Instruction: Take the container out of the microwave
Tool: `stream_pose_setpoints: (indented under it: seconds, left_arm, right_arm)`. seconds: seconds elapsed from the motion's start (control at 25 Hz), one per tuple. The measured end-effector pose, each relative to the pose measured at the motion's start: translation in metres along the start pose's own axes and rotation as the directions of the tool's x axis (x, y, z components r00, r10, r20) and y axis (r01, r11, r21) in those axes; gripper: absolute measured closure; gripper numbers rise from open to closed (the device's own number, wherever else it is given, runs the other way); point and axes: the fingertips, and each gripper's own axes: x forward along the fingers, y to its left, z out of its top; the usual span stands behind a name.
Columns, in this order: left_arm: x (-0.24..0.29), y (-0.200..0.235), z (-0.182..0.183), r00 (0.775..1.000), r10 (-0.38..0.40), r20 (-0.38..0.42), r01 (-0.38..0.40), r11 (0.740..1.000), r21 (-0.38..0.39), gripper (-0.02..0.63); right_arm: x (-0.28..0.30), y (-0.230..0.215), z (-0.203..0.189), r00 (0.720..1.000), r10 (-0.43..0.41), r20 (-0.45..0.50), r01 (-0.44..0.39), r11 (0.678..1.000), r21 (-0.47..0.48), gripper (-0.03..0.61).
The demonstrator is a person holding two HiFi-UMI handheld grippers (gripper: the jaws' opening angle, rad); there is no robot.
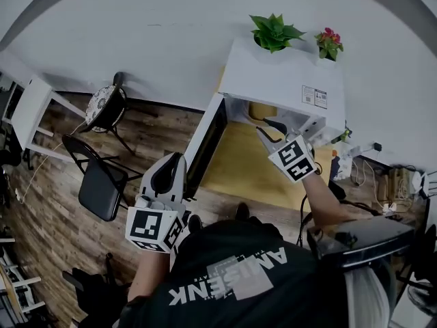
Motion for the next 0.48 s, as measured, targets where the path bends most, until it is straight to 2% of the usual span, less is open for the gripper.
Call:
stream_pose_setpoints:
  seconds: [0.16, 0.24, 0.48]
  left_arm:
    - [-0.004, 0.008, -0.003, 0.998, 0.062, -0.001, -0.062, 0.998, -0.019, 0.601]
    - [-0.006, 0.007, -0.004, 0.997, 0.076, -0.014, -0.076, 0.997, -0.027, 0.548]
    - [-0.013, 0.006, -0.012, 0.990, 0.126, -0.058, -0.128, 0.991, -0.031, 0.548]
  right_arm:
    - [0.025, 0.001, -0.026, 0.998, 0.041, -0.046, -0.043, 0.998, -0.048, 0.468]
    - [0.036, -0.003, -0.038, 0.996, 0.051, -0.074, -0.056, 0.997, -0.060, 0.455]
    - [0.077, -0.010, -0.084, 0.983, 0.047, -0.179, -0.071, 0.989, -0.133, 0.434]
